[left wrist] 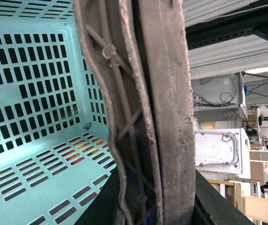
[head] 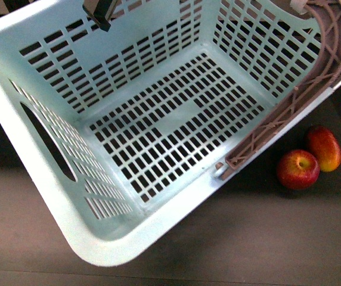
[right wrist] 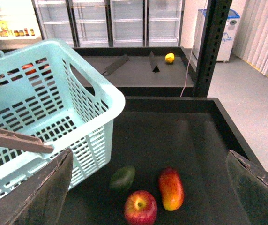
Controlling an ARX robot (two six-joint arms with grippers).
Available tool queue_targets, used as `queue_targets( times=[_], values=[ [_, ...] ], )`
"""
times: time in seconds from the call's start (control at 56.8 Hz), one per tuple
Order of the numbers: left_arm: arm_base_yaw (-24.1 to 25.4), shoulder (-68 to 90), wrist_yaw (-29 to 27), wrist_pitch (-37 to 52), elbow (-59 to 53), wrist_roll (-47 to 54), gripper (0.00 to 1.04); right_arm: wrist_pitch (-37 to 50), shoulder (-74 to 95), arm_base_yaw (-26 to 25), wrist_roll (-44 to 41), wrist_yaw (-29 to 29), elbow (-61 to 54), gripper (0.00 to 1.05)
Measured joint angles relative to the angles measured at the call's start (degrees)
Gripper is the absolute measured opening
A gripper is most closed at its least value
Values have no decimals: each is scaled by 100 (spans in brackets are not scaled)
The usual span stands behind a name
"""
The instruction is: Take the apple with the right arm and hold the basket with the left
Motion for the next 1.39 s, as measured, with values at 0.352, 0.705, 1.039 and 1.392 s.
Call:
queue_targets(
  times=[0.352, 0.705, 1.039, 1.392],
  values=[
    [7, -2, -28, 2, -11, 140, 19, -2538, 1534, -98, 341, 815, 905, 96],
    [7, -11, -55, 2, -13, 149, 19, -378, 4052, -1008, -420, -374, 994, 96],
    [7, -11, -48, 2, -13, 153, 19, 2833, 9108, -765, -1102, -551, 2149, 96],
    [7, -11, -52, 2, -13, 153, 19, 3338, 11932, -227, -1641, -17, 3298, 96]
  ],
)
